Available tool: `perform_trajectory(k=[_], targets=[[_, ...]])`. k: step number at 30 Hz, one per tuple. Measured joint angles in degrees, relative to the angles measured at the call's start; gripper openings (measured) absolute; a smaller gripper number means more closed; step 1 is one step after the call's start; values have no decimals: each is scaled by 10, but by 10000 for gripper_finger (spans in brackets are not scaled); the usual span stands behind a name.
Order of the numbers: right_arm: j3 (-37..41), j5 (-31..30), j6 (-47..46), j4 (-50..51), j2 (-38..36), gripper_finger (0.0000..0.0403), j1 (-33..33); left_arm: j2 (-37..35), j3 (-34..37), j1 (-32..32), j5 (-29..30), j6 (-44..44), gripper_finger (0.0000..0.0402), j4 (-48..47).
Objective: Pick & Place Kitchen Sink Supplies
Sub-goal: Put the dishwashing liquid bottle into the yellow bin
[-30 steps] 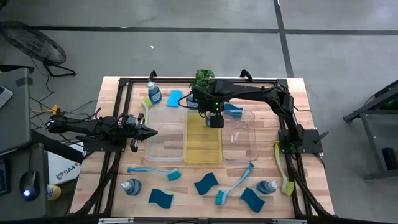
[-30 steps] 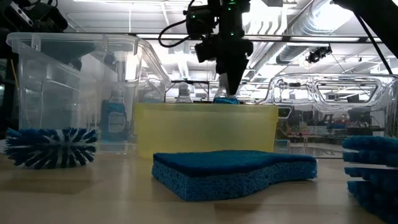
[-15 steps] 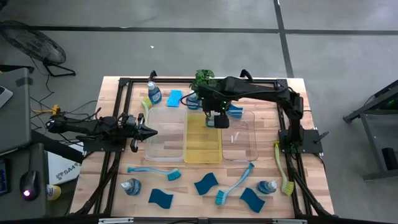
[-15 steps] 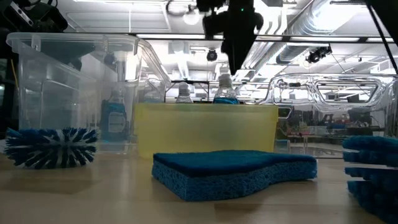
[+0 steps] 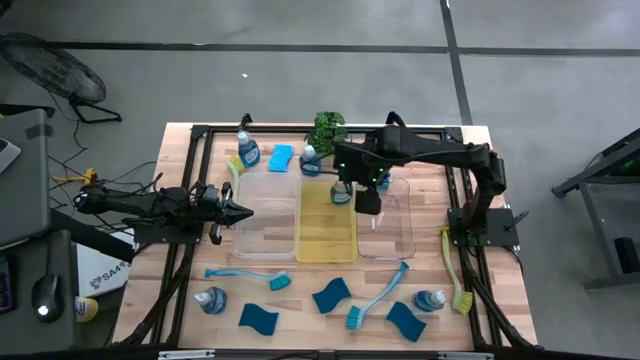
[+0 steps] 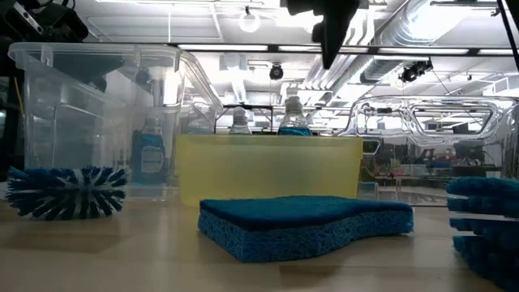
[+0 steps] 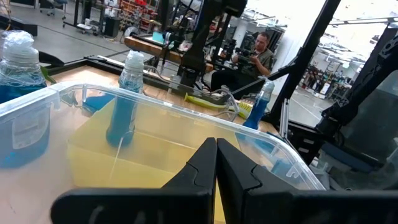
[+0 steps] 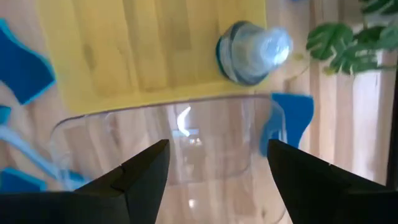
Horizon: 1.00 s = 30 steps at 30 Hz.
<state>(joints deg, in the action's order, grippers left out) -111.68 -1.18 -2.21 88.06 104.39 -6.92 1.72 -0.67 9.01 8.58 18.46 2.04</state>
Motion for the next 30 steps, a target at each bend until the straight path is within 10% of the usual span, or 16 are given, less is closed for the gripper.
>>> perform_trajectory(k=[21, 30], targets=[[5, 47, -311, 19, -45, 264, 99, 0, 0, 0, 0, 0, 2, 0], [172, 61, -424, 2, -132, 264, 187, 0, 0, 0, 0, 0, 2, 0]])
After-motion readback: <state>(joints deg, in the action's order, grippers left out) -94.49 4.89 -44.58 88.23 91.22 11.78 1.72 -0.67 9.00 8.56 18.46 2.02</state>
